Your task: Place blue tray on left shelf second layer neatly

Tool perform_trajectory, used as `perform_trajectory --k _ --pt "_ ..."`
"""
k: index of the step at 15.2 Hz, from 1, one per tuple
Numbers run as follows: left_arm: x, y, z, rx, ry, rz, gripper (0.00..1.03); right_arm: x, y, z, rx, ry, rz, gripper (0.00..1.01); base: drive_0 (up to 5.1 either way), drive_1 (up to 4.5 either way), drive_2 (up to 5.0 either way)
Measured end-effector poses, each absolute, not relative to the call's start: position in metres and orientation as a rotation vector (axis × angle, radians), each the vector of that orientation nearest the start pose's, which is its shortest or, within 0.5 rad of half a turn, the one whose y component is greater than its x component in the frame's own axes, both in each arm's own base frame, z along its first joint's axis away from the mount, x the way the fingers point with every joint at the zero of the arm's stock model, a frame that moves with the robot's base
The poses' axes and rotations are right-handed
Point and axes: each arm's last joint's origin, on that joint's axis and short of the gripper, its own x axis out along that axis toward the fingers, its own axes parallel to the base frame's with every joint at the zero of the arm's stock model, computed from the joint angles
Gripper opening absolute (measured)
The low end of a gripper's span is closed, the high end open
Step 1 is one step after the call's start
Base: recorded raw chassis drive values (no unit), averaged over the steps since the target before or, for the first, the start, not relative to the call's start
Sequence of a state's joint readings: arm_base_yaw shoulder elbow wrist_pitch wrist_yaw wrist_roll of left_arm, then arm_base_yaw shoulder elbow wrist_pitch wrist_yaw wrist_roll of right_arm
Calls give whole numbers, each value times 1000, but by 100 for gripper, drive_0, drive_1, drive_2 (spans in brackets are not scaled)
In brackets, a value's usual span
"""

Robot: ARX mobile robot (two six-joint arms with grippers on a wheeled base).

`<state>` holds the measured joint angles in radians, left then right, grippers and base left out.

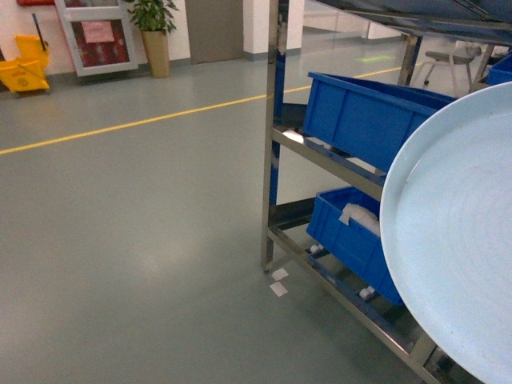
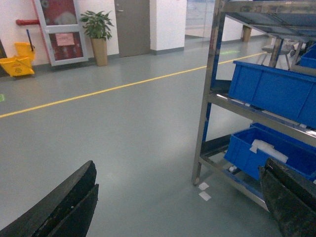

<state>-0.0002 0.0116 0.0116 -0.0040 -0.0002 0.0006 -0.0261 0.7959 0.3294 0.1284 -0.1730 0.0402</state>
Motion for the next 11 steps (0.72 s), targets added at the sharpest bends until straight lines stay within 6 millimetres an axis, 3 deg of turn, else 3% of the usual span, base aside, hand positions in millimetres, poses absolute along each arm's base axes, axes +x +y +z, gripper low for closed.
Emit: perform_trajectory --k 7,11 --pt "98 0 166 0 3 2 98 172 1 203 74 341 141 2 -152 -152 -152" --pt "98 0 166 1 5 2 98 172 1 203 74 342 142 2 145 -120 -554"
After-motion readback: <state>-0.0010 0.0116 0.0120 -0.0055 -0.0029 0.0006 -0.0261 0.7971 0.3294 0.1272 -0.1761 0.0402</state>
